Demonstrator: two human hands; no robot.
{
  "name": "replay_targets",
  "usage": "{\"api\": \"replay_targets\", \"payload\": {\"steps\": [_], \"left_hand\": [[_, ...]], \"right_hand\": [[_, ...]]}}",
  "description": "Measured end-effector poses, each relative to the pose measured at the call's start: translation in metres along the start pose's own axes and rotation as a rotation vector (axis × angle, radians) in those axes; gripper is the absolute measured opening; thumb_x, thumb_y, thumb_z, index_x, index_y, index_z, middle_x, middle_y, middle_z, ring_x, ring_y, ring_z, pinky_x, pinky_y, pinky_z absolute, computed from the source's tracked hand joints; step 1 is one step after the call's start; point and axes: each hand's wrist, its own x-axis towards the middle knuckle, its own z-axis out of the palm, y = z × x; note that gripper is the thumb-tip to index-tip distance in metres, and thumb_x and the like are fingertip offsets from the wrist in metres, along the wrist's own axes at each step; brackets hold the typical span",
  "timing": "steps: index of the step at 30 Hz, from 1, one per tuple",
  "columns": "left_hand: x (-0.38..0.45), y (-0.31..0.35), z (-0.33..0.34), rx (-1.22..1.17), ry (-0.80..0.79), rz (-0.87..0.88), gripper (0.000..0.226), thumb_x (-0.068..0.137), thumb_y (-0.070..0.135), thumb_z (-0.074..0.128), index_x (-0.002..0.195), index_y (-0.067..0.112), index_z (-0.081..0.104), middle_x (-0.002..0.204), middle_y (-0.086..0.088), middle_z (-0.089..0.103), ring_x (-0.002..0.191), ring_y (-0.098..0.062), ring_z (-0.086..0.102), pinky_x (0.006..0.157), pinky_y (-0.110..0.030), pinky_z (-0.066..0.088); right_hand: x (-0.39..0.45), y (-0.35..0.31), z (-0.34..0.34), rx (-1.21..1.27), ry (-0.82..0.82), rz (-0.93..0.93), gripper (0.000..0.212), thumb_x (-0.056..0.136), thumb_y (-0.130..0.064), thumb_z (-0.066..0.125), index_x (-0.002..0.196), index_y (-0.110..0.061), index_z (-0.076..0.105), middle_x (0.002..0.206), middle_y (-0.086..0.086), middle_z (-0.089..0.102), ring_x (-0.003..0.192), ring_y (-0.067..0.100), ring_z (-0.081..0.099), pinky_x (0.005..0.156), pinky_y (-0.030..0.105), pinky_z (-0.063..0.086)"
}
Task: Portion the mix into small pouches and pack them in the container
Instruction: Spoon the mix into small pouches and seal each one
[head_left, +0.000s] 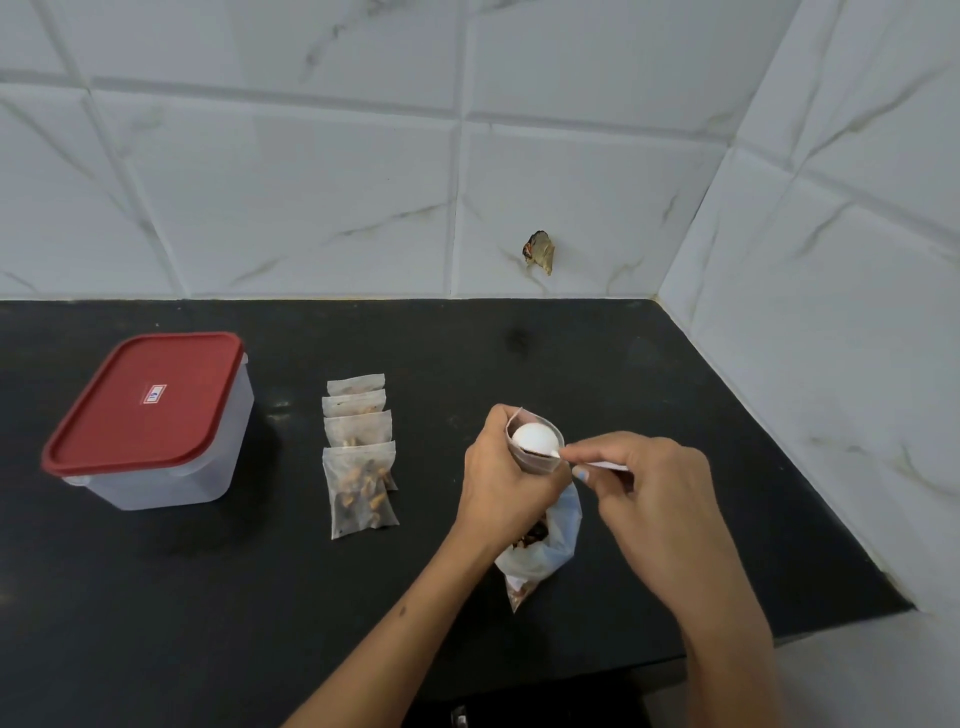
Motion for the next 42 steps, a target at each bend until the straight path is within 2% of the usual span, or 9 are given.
{"api": "replay_targets", "payload": {"steps": [2, 7, 23, 25, 27, 31, 35, 38, 42], "left_hand": [[0.001, 0.000, 0.000, -0.008, 0.003, 0.022, 0.037, 0.070, 0.012, 0.081, 0.095, 0.016, 0.053, 0.083, 0.010, 0.060, 0.078, 0.006, 0.059, 0.064, -0.010, 0.047], [0.002, 0.000, -0.001, -0.034, 0.000, 0.033, 0.037, 0.071, 0.015, 0.082, 0.095, 0.017, 0.054, 0.083, 0.009, 0.062, 0.075, 0.000, 0.061, 0.064, -0.015, 0.049], [0.003, 0.000, -0.002, -0.013, -0.004, -0.008, 0.035, 0.072, 0.015, 0.080, 0.096, 0.019, 0.054, 0.085, 0.005, 0.062, 0.074, -0.002, 0.060, 0.063, -0.017, 0.047], [0.002, 0.000, -0.002, -0.016, -0.010, 0.005, 0.035, 0.072, 0.016, 0.080, 0.095, 0.019, 0.054, 0.086, 0.006, 0.063, 0.074, 0.000, 0.060, 0.063, -0.014, 0.047], [0.003, 0.001, -0.002, -0.005, -0.018, -0.001, 0.035, 0.072, 0.014, 0.078, 0.096, 0.020, 0.053, 0.086, 0.007, 0.062, 0.075, 0.002, 0.060, 0.063, -0.012, 0.046], [0.003, -0.002, -0.003, 0.032, 0.009, -0.006, 0.034, 0.072, 0.010, 0.075, 0.096, 0.020, 0.052, 0.082, 0.010, 0.059, 0.075, 0.003, 0.058, 0.063, -0.011, 0.044], [0.002, -0.008, -0.005, 0.050, 0.038, -0.016, 0.037, 0.070, 0.011, 0.075, 0.096, 0.021, 0.050, 0.082, 0.010, 0.058, 0.073, 0.005, 0.056, 0.060, -0.008, 0.043], [0.001, -0.012, -0.009, 0.045, 0.076, -0.041, 0.041, 0.069, 0.015, 0.076, 0.097, 0.021, 0.047, 0.085, 0.006, 0.057, 0.072, 0.001, 0.056, 0.059, -0.008, 0.044], [0.001, -0.017, -0.016, 0.034, 0.113, -0.078, 0.047, 0.067, 0.020, 0.082, 0.098, 0.017, 0.046, 0.088, 0.003, 0.055, 0.075, -0.006, 0.054, 0.062, -0.016, 0.044]], "right_hand": [[0.000, 0.000, 0.000, 0.008, 0.014, -0.013, 0.021, 0.087, -0.003, 0.063, 0.099, -0.015, 0.076, 0.097, -0.001, 0.073, 0.088, 0.004, 0.064, 0.081, 0.009, 0.048], [-0.001, -0.004, 0.002, 0.072, 0.140, -0.054, 0.022, 0.084, 0.003, 0.064, 0.096, -0.013, 0.075, 0.089, -0.008, 0.069, 0.077, -0.009, 0.057, 0.075, -0.002, 0.041], [0.004, -0.005, 0.010, 0.213, 0.278, -0.034, 0.026, 0.078, 0.009, 0.064, 0.082, -0.015, 0.073, 0.078, -0.014, 0.066, 0.083, -0.004, 0.062, 0.065, 0.003, 0.045], [0.006, -0.007, 0.010, 0.221, 0.179, 0.027, 0.029, 0.080, 0.006, 0.063, 0.080, -0.022, 0.070, 0.078, -0.017, 0.065, 0.084, -0.007, 0.061, 0.065, 0.003, 0.045], [0.005, -0.005, 0.011, 0.316, 0.204, 0.097, 0.030, 0.081, 0.004, 0.062, 0.078, -0.024, 0.071, 0.073, -0.015, 0.067, 0.078, -0.005, 0.063, 0.063, 0.006, 0.047], [0.006, -0.002, 0.011, 0.726, 0.321, 0.311, 0.028, 0.084, 0.003, 0.061, 0.078, -0.020, 0.074, 0.072, -0.003, 0.070, 0.067, 0.010, 0.065, 0.063, 0.021, 0.053], [0.008, 0.003, 0.014, 1.093, 0.346, 0.544, 0.021, 0.087, 0.004, 0.059, 0.086, -0.011, 0.073, 0.076, 0.004, 0.069, 0.065, 0.010, 0.064, 0.060, 0.020, 0.055], [0.006, 0.013, 0.027, 1.120, 0.312, 0.657, 0.019, 0.088, 0.004, 0.058, 0.088, -0.008, 0.072, 0.078, 0.006, 0.069, 0.068, 0.012, 0.064, 0.067, 0.024, 0.057], [0.001, 0.030, 0.062, 0.873, 0.264, 0.788, 0.017, 0.086, -0.001, 0.062, 0.087, -0.014, 0.073, 0.089, 0.003, 0.069, 0.081, 0.010, 0.062, 0.069, 0.024, 0.049]]}}
